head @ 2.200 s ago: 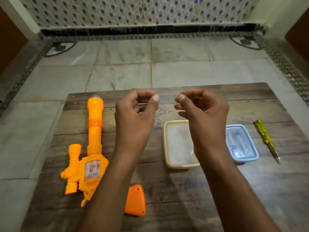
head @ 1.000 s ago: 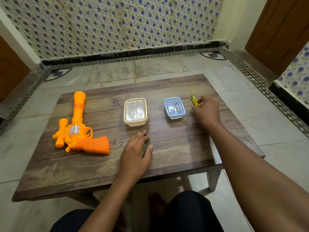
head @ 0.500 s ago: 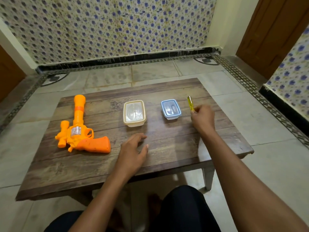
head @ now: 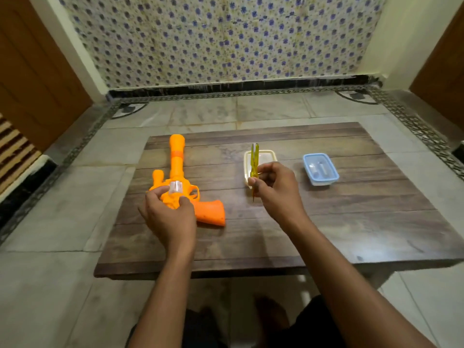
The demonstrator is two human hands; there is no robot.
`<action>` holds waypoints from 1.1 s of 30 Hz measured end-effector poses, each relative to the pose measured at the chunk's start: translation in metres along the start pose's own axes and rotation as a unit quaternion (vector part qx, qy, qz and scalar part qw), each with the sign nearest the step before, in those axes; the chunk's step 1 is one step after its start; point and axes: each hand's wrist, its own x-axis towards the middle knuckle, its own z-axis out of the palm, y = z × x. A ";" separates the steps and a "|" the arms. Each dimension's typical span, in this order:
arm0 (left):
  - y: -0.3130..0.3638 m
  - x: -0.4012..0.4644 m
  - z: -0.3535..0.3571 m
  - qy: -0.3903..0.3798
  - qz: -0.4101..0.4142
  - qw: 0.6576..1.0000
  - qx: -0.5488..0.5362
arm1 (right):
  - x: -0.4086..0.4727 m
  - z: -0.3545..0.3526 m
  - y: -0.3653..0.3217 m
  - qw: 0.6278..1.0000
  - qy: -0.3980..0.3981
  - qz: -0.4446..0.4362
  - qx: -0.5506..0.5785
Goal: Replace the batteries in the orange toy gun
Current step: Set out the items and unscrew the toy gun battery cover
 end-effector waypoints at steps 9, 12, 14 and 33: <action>-0.021 0.014 0.011 -0.019 -0.202 0.975 -0.085 | -0.002 0.070 0.009 0.984 -0.094 0.087 0.120; -0.020 0.014 0.016 -0.014 -0.241 0.963 -0.123 | -0.003 0.077 0.017 0.984 -0.083 0.090 0.129; -0.023 0.019 0.017 -0.011 -0.246 0.958 -0.147 | 0.000 0.078 0.019 0.984 -0.085 0.077 0.138; -0.012 0.002 0.031 -0.148 -0.310 0.891 -0.298 | 0.003 0.076 0.025 0.982 -0.045 0.044 0.176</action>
